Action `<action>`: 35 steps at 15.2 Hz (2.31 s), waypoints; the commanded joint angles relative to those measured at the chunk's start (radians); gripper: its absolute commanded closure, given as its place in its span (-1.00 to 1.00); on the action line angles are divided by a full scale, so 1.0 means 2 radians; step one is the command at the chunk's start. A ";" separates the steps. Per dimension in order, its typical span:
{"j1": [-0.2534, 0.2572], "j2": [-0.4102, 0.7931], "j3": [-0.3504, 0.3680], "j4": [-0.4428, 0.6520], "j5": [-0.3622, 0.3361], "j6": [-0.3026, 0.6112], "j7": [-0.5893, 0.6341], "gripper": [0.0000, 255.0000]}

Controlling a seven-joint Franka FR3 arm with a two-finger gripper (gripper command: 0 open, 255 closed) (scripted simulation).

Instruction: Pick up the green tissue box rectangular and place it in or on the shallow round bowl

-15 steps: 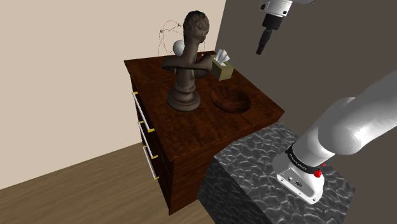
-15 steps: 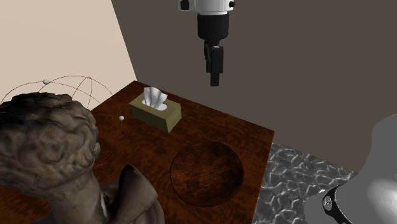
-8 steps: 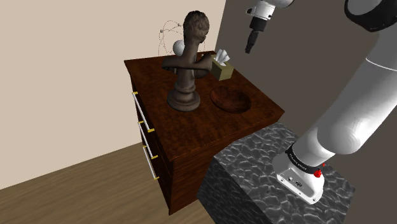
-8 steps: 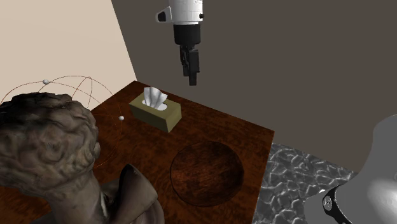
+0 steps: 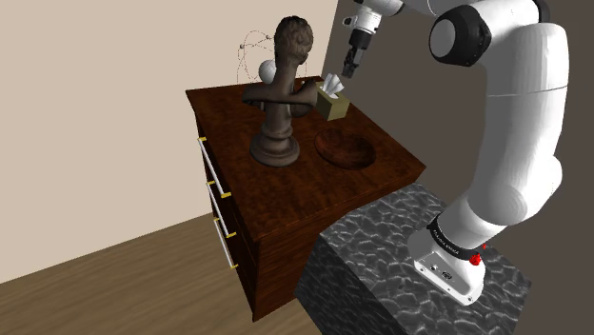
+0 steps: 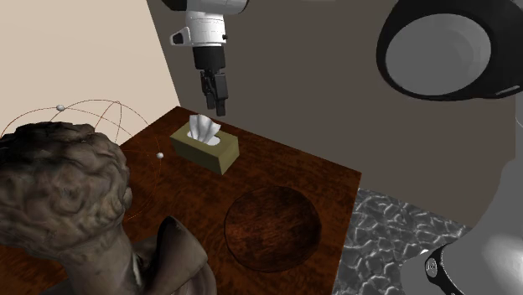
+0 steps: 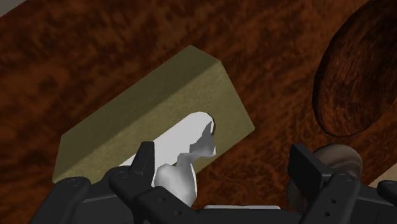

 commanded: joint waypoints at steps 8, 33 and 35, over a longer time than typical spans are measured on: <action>0.005 0.020 0.011 -0.025 0.012 0.036 -0.021 -1.00; 0.001 0.010 0.009 0.007 0.008 -0.003 -0.009 1.00; 0.000 0.009 0.009 0.018 0.007 -0.014 -0.005 1.00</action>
